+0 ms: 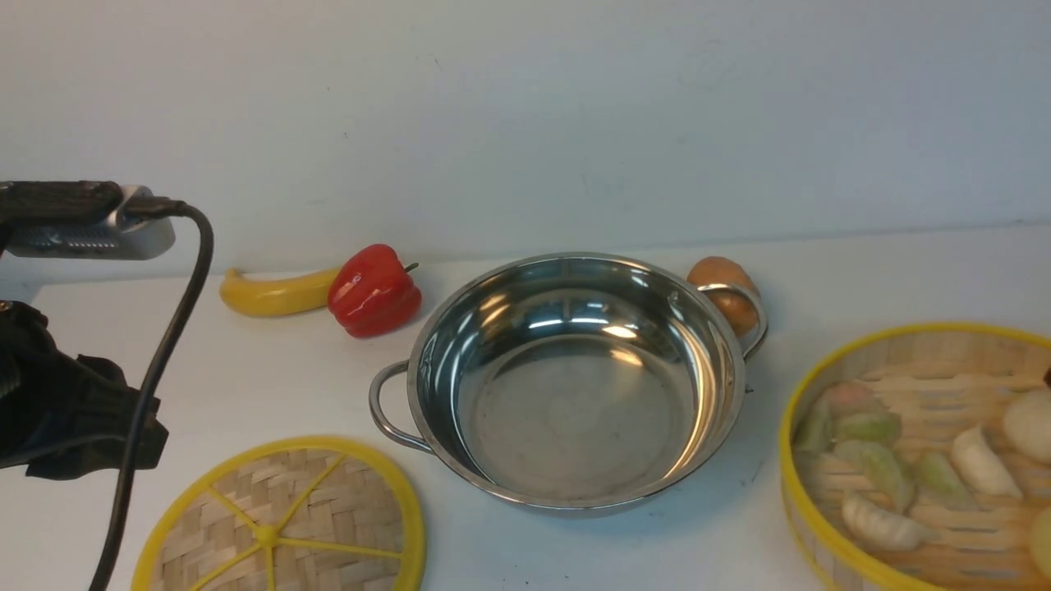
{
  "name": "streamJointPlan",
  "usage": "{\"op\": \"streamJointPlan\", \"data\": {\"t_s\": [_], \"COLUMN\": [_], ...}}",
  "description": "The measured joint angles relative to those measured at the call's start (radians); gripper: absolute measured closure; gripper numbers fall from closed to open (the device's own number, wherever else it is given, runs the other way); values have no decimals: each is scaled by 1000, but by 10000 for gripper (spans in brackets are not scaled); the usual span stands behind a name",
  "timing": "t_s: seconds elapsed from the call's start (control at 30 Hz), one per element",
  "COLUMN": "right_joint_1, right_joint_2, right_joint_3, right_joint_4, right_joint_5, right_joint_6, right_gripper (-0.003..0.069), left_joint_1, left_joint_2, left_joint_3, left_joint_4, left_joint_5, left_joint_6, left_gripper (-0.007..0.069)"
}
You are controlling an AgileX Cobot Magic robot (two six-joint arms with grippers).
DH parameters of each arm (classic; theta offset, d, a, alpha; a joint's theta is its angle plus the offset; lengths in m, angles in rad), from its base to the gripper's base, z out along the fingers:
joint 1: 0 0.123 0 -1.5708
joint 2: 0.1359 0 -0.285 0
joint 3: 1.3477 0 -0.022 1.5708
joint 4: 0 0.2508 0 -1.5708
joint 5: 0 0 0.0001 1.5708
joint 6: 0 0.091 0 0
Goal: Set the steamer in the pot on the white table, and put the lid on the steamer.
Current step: 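Reach for and grasp the rim of the bamboo steamer holding the buns with the right gripper, then place the bamboo steamer basket of food into the steel pot with the right gripper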
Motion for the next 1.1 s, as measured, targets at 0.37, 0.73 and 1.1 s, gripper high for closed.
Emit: {"op": "streamJointPlan", "data": {"t_s": [0.37, 0.73, 1.1], "right_joint_1": [33, 252, 371], "right_joint_2": [21, 232, 449], "right_joint_3": [-297, -544, -752], "right_joint_4": [263, 238, 246], "right_joint_5": [-2, 6, 5], "right_joint_6": [-44, 26, 56], "right_gripper": [603, 603, 603], "left_joint_1": [0, 0, 0], "left_joint_2": [0, 0, 0], "left_joint_3": [0, 0, 0], "left_joint_4": [0, -1, -3], "left_joint_5": [0, 0, 0], "left_joint_6": [0, 0, 0], "left_gripper": [383, 383, 383]}}
